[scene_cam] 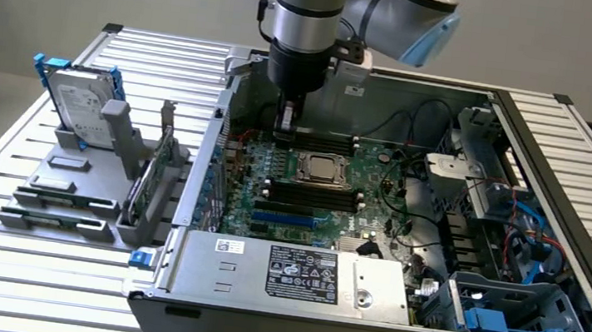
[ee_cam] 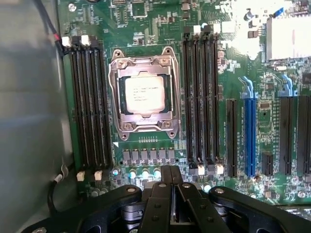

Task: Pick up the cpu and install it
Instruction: 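Install the first cpu locking lever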

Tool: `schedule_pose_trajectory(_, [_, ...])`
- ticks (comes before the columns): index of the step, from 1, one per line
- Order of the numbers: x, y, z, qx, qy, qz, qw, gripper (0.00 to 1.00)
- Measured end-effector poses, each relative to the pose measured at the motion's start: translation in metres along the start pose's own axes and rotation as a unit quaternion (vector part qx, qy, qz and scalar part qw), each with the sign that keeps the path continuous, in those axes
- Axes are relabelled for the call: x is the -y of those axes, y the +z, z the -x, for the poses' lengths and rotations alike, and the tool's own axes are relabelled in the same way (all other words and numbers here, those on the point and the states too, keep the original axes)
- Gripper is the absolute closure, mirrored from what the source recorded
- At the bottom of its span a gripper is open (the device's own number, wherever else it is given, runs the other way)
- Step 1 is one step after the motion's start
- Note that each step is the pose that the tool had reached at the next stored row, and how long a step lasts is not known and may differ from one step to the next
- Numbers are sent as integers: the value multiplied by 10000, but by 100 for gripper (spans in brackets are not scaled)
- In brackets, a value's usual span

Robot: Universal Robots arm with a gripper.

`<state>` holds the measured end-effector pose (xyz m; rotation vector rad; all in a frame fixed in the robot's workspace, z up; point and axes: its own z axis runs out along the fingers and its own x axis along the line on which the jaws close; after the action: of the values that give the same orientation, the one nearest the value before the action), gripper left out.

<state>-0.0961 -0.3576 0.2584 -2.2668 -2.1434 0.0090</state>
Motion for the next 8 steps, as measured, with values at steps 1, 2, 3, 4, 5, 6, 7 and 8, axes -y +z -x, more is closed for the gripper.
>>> schedule_pose_trajectory(1, [0,-1,0,2,-93,5,10000,89])
schedule_pose_trajectory(2, [0,-2,0,3,-177,11,9998,89])
schedule_pose_trajectory(3, [0,-2,0,5,-261,17,9997,89])
schedule_pose_trajectory(4, [0,-3,0,6,-341,24,9994,89])
schedule_pose_trajectory(5, [0,-3,0,8,-421,33,9991,89])
schedule_pose_trajectory(6, [0,-3,0,10,-497,42,9988,89])
schedule_pose_trajectory(7, [0,-3,0,12,-574,54,9983,89])
schedule_pose_trajectory(8, [0,-3,0,14,-643,65,9979,89])
